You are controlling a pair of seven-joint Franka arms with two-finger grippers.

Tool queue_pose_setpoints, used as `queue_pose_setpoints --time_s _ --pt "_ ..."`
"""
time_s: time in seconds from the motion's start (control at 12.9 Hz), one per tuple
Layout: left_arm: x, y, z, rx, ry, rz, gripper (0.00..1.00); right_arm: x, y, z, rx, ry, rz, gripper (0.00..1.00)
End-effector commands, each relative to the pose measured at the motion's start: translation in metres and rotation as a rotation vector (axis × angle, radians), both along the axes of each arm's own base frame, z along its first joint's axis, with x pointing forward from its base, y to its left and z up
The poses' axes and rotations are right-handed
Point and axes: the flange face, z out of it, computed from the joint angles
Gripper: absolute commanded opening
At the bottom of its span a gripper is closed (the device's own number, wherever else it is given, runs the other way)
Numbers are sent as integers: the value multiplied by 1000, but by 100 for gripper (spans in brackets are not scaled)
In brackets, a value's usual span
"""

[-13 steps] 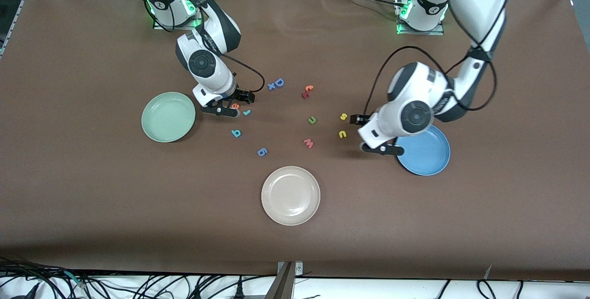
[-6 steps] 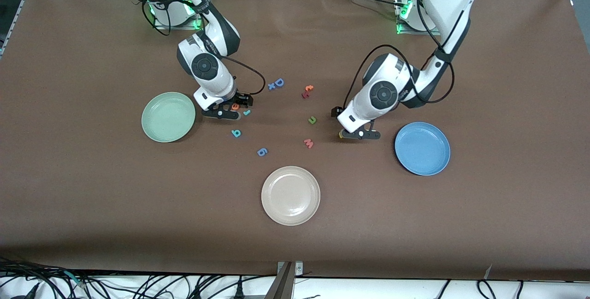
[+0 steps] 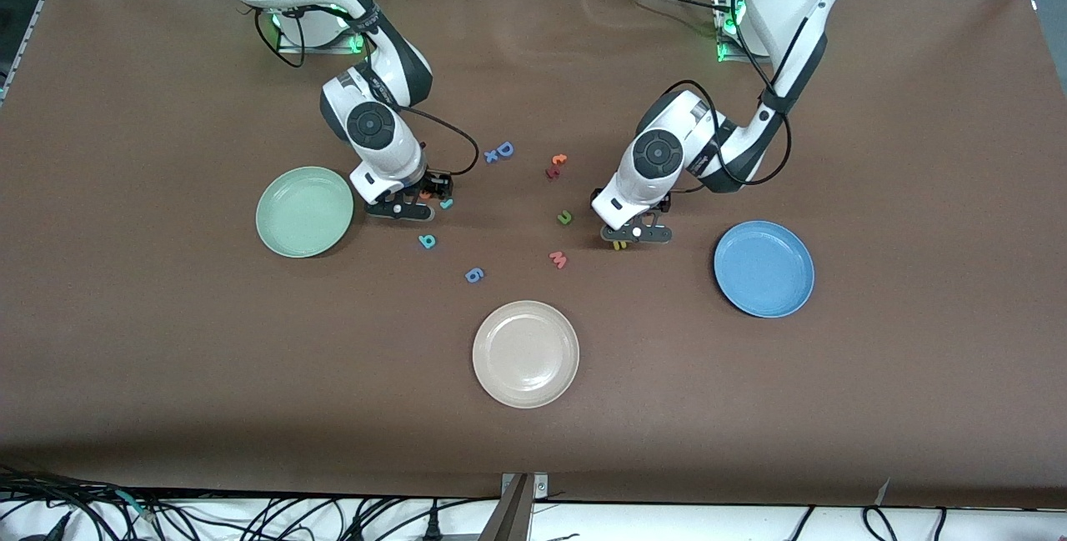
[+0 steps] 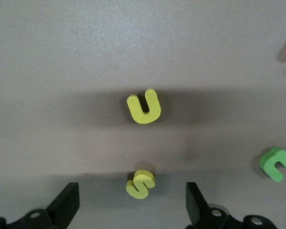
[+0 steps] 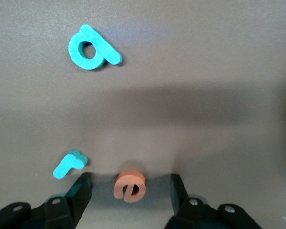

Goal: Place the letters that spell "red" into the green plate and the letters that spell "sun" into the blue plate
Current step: 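Grasp the orange e and yellow s with the right and left grippers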

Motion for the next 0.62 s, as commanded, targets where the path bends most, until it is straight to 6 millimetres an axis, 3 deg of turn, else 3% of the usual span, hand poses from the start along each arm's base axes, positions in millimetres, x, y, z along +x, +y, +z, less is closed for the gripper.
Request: queue_pose_setpoints --time_s 0.0,0.16,0.39,0.54 --pt "-2 -3 -9 4 -28 3 96 -1 0 -6 4 -10 7 61" --pt "-2 -4 -13 0 -28 11 92 -1 0 -6 4 -10 6 42" --pt "-1 -2 -12 3 -26 19 69 -1 0 -6 4 -10 6 23" --pt "0 2 -11 9 -22 27 51 0 0 -3 3 -12 8 20"
